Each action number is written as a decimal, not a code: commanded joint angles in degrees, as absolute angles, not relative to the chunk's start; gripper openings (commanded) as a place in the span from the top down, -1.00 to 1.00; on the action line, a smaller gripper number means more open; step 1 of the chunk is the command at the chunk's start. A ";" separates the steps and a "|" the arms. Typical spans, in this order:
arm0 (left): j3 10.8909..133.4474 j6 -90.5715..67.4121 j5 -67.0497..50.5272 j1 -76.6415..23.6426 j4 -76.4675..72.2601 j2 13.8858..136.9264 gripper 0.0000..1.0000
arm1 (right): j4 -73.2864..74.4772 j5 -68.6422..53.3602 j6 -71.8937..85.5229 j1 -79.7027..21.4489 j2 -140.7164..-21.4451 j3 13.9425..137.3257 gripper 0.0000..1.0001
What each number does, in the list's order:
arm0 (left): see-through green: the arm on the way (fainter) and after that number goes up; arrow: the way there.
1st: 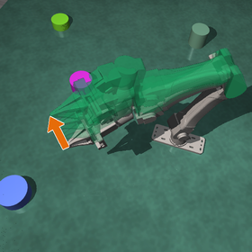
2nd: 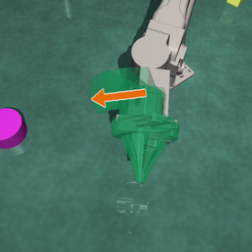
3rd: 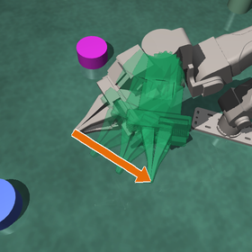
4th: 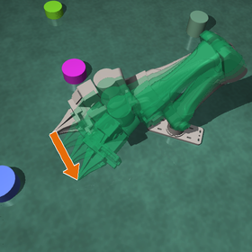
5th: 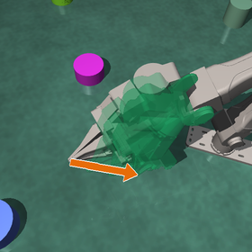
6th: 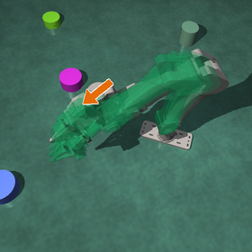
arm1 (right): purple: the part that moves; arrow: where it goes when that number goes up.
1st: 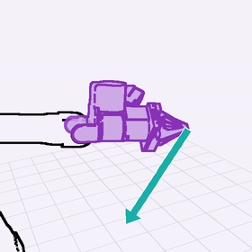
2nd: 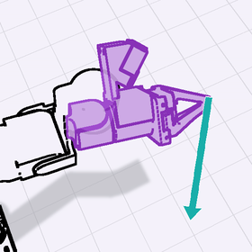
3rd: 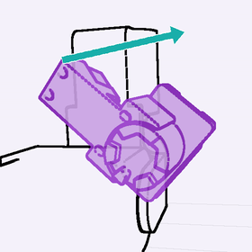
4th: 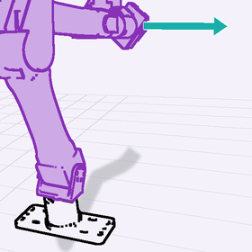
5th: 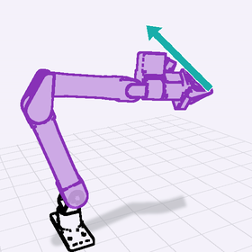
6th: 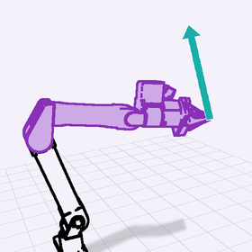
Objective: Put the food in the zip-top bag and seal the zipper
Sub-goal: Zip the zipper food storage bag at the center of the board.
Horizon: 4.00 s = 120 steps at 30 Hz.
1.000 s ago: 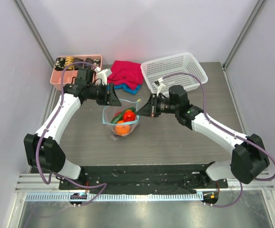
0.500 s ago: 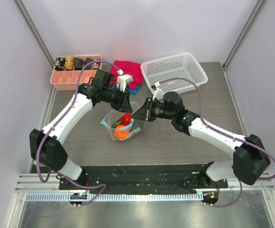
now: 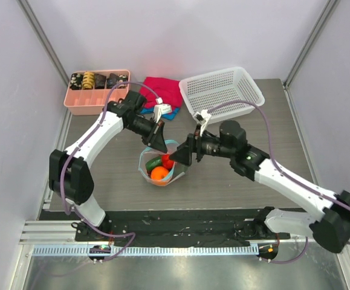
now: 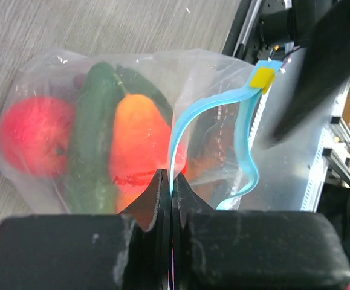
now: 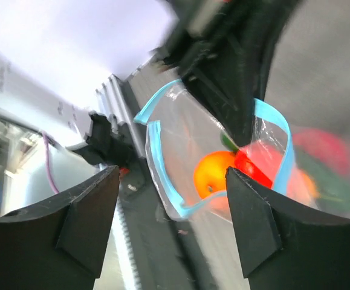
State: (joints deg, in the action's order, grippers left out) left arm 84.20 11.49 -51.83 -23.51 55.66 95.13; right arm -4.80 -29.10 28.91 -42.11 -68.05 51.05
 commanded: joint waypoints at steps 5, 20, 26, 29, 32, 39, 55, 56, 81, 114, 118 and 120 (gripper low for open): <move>89.21 20.82 -58.09 -21.97 63.01 97.38 1.00 | 11.42 -30.95 -13.69 -36.83 -51.08 48.96 -0.59; 91.49 21.44 -58.54 -21.97 63.11 99.49 0.99 | 2.65 -54.92 -47.46 -24.26 -62.39 41.48 -0.53; 91.23 20.83 -57.92 -21.97 62.49 99.32 0.99 | 0.26 -58.27 -45.27 -24.35 -67.67 45.17 -0.38; 90.88 20.31 -57.83 -21.97 61.97 99.23 0.99 | 0.26 -59.32 -43.77 -25.05 -68.99 46.40 -0.29; 90.44 19.95 -57.74 -21.97 61.26 99.05 0.99 | -4.03 -59.33 -39.21 -25.75 -69.43 46.58 -0.22; 89.65 19.60 -57.39 -21.97 60.29 98.53 1.00 | -6.15 -57.92 -36.83 -27.68 -70.49 46.85 0.29; 76.47 13.77 -40.88 -27.06 29.71 76.21 -0.04 | -5.19 -55.20 -34.45 -28.39 -68.29 46.49 0.98; 75.86 15.02 -39.91 -29.94 29.88 74.98 -0.04 | -4.32 -54.93 -34.63 -28.56 -68.20 46.67 0.98; 73.92 27.25 -31.02 -46.32 29.18 77.87 0.21 | -4.39 -49.13 -25.23 -31.99 -64.51 47.99 0.98; 71.45 36.56 -27.34 -34.11 52.99 70.31 1.00 | -1.77 -42.89 -22.93 -25.40 -57.22 43.07 0.98; 71.81 38.49 -26.72 -30.77 55.89 69.35 1.00 | -0.44 -42.72 -24.25 -23.21 -56.43 42.63 0.98; 71.63 39.64 -26.89 -29.10 57.91 69.00 0.99 | -0.35 -43.15 -24.17 -22.33 -56.16 42.45 0.98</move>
